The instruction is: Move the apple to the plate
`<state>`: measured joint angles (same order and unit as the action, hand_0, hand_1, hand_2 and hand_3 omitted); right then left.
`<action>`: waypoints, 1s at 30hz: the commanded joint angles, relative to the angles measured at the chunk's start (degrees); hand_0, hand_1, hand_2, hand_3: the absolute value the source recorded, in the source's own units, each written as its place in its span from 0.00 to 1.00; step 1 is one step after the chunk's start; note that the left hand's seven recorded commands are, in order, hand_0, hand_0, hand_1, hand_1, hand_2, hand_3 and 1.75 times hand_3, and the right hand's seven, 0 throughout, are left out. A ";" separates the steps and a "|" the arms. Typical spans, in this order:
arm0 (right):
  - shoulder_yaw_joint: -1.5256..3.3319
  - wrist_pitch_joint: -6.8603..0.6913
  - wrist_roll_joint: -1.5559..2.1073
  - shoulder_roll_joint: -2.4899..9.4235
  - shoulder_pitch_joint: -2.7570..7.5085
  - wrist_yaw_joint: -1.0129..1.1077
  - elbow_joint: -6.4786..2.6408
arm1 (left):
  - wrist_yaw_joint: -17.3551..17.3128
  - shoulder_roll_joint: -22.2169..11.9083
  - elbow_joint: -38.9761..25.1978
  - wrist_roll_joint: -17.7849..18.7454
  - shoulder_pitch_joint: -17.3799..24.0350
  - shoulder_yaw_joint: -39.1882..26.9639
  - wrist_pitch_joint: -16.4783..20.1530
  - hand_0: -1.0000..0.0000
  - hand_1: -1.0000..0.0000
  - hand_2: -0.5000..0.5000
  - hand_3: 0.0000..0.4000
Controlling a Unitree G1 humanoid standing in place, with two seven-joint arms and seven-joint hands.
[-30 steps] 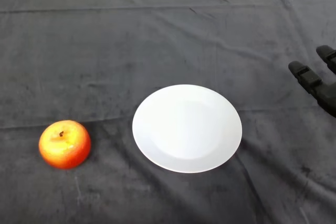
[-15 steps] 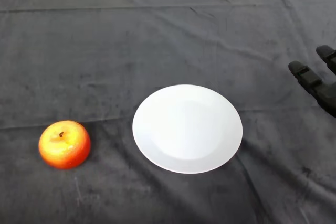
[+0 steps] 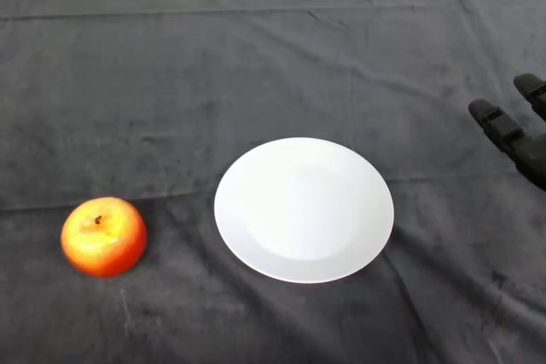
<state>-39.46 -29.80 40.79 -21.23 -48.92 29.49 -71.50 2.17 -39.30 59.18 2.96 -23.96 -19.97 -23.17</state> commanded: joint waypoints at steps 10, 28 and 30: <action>-1.32 0.05 -0.33 -1.43 -1.41 0.31 1.49 | -8.99 -3.11 -22.83 1.24 10.34 4.12 10.16 1.00 1.00 0.50 0.00; -1.18 0.06 -0.33 -1.14 -1.08 0.03 2.27 | -13.08 -1.07 -48.98 -0.81 17.58 11.48 24.85 1.00 1.00 0.50 0.00; -1.16 0.06 -0.33 -1.12 -1.06 0.00 2.33 | -13.62 -0.51 -48.12 -1.23 16.47 12.62 24.94 1.00 1.00 0.50 0.00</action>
<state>-39.45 -29.80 40.78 -21.20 -48.91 29.49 -71.47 -11.04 -39.07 11.48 2.02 -5.69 -8.67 1.36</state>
